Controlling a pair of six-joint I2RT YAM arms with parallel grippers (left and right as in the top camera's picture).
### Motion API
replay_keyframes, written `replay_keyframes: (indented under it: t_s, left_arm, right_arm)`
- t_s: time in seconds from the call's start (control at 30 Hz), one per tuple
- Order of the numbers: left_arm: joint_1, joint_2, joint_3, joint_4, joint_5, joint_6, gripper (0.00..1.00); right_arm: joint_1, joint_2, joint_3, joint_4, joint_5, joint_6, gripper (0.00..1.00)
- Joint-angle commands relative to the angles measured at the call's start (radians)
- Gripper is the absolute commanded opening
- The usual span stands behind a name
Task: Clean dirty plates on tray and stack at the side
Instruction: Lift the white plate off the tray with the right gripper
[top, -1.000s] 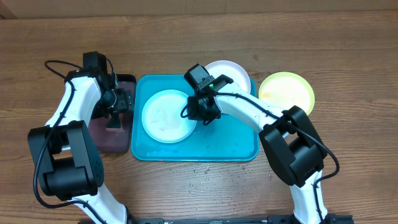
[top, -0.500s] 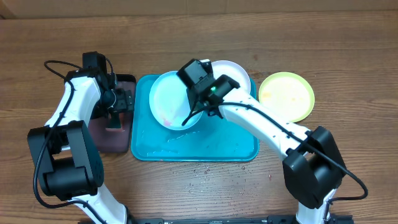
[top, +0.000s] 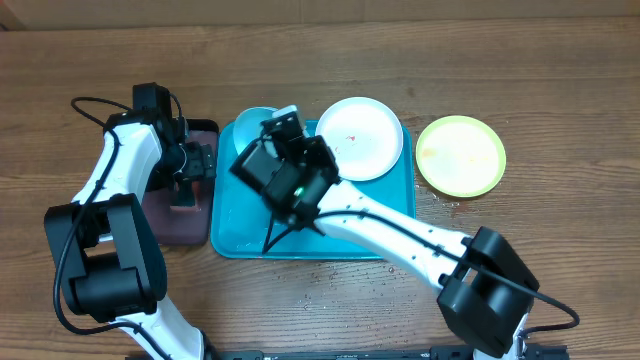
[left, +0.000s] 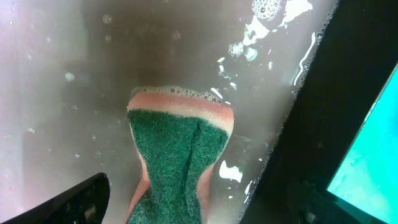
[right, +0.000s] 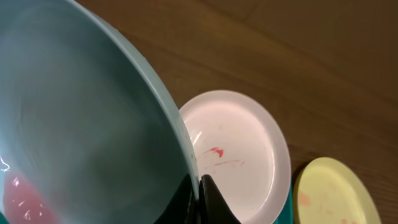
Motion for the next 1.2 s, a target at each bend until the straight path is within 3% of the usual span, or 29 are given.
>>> replay_keyframes:
  t_s: [0.0, 0.23, 1.17]
  left_arm:
    - [-0.002, -0.027, 0.011, -0.006, 0.031, -0.008, 0.93]
    - [-0.002, -0.027, 0.011, -0.006, 0.031, -0.008, 0.92]
    - [-0.002, -0.027, 0.011, -0.006, 0.031, -0.008, 0.93]
  right_arm:
    - [0.037, -0.031, 0.025, 0.020, 0.189, -0.005, 0.04]
    - [0.076, -0.031, 0.025, 0.058, 0.300, -0.005, 0.04]
    - [0.068, -0.031, 0.024, 0.076, 0.316, 0.006, 0.04]
